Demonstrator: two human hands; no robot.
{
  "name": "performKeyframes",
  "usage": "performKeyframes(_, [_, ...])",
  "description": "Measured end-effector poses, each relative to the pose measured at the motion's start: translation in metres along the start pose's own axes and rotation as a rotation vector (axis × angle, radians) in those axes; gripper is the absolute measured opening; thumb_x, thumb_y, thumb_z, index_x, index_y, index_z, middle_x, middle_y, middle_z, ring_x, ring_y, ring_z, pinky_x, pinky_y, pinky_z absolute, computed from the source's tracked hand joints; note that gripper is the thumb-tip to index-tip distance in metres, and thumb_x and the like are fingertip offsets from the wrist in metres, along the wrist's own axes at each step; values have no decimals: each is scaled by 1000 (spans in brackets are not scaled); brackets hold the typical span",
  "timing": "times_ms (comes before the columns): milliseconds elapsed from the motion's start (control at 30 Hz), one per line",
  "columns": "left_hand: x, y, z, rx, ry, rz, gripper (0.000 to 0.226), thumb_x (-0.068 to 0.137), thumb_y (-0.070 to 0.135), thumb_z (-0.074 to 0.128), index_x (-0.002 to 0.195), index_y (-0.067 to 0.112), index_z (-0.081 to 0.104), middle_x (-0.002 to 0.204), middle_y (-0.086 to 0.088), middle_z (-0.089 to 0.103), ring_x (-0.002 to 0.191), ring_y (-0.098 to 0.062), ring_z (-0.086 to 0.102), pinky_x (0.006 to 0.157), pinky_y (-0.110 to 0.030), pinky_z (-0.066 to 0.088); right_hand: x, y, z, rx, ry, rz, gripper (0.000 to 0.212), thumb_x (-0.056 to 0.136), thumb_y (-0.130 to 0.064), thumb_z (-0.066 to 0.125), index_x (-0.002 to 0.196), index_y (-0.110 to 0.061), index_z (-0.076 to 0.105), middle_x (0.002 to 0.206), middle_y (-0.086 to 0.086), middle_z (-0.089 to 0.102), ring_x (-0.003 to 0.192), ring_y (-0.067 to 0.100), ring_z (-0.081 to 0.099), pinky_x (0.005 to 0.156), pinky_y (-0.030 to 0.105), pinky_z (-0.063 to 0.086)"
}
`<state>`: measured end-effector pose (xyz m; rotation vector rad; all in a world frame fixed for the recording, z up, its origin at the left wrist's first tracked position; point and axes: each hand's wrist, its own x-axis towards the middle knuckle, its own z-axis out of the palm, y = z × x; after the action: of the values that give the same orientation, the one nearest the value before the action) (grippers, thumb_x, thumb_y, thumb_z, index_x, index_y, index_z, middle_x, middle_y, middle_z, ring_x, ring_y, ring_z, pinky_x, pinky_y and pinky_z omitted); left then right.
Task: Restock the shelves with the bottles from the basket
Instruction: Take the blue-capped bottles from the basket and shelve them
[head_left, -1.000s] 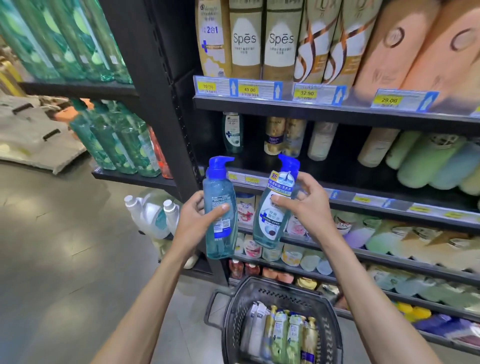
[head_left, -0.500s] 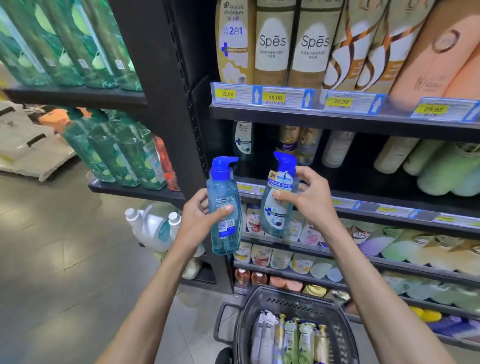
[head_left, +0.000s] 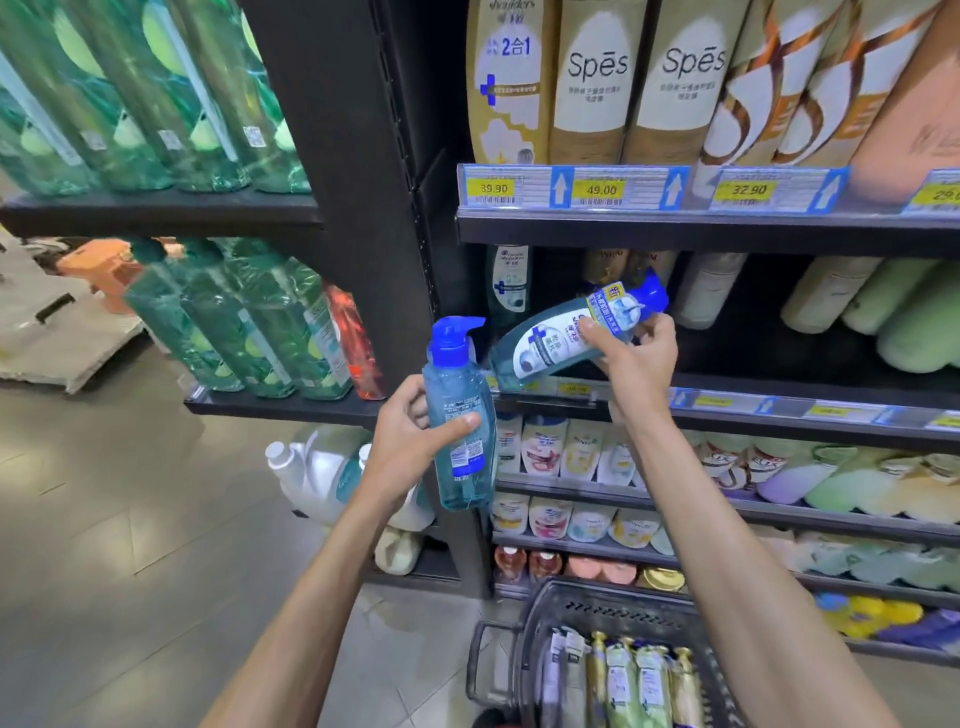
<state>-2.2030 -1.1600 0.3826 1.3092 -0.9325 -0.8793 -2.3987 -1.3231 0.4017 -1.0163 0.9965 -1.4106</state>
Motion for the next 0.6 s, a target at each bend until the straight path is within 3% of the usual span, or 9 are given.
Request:
performKeyframes(200, [3,-6,-3,2,-7,3,53,73,18,86,118,8,61,110,-4,77,101,-24,75,81,-33,61,16,3,20,-18,78,0,46,71,-7,86,100,-15,51,110,17,66,93,21,67,90,50,57])
performKeyframes(400, [5,-4,-5,9,-15,11,52,73,19,87,118,12,61,109,-2,78,100,-22,75,79,-29,60,23,11,30,-209,34,-85,46,69,-13,89,91,-23,49,94,-1,67,77,-1,67,72,18,51])
performKeyframes(533, [5,-4,-9,-2,-4,15,51,74,17,87,118,10,61,109,-4,77,100,-24,75,81,-32,61,30,11,34,-315,-37,-77,44,71,-18,89,91,-20,49,98,7,69,88,17,69,79,31,56])
performKeyframes(600, [4,-4,-10,-2,0,18,53,73,19,87,118,10,61,109,-4,77,100,-24,75,82,-33,61,33,8,37,-392,-80,-60,47,70,-26,89,92,-18,48,100,7,67,89,18,67,75,30,54])
